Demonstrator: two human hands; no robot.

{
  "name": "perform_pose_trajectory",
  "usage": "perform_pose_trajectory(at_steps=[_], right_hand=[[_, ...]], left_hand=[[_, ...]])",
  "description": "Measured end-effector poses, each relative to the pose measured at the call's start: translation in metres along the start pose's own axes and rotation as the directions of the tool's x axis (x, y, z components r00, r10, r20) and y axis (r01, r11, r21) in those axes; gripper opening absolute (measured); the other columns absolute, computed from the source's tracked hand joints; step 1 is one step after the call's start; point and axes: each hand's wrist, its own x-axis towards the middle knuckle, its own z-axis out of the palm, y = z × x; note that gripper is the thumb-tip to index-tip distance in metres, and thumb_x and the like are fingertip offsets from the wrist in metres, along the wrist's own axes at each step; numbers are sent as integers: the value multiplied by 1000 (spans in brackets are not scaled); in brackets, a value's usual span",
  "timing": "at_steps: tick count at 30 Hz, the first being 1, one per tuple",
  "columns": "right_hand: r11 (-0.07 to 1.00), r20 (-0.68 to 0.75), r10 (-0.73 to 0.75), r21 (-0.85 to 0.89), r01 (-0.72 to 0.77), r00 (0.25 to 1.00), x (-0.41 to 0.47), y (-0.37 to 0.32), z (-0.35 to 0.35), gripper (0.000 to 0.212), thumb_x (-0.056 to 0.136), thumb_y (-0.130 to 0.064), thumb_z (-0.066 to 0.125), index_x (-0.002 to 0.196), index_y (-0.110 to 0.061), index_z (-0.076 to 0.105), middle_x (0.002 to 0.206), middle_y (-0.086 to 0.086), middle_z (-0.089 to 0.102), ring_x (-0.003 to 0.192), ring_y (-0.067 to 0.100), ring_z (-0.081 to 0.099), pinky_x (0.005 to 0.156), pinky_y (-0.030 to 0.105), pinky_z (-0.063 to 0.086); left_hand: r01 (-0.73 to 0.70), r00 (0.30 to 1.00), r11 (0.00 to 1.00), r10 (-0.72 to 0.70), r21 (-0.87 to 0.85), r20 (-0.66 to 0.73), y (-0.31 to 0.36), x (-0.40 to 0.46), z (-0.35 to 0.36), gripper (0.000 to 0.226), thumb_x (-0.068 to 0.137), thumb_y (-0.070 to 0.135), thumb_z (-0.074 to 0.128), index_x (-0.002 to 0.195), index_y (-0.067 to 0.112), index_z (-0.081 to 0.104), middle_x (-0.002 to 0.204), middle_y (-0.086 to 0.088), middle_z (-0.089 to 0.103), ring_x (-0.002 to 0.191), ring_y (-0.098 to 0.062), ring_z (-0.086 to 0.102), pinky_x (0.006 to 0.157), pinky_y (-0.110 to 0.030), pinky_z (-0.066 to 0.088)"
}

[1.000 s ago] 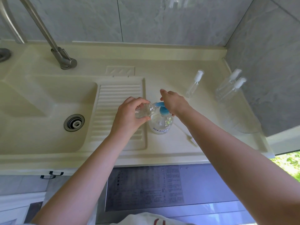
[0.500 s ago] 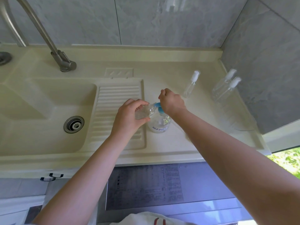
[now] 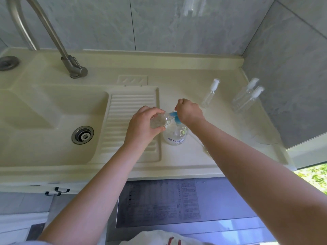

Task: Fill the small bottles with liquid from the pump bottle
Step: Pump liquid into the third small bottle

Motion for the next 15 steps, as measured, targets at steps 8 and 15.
perform_pose_trajectory(at_steps=[8, 15], right_hand=[[999, 94, -35, -15, 36, 995, 1, 2, -4, 26, 97, -29, 26, 99, -13, 46, 119, 7, 62, 98, 34, 53, 81, 36, 40], [1000, 79, -6, -16, 7, 997, 5, -2, -4, 28, 95, -16, 30, 107, -10, 55, 121, 9, 61, 98, 34, 54, 79, 35, 43]], left_hand=[[4, 1000, 1000, -4, -14, -2, -1, 1, -1, 54, 57, 17, 90, 105, 31, 70, 93, 5, 59, 82, -13, 61, 85, -37, 53], [-9, 1000, 1000, 9, -28, 2, -3, 3, -3, 53, 57, 18, 91, 105, 30, 71, 94, 5, 60, 85, -12, 62, 86, -38, 53]])
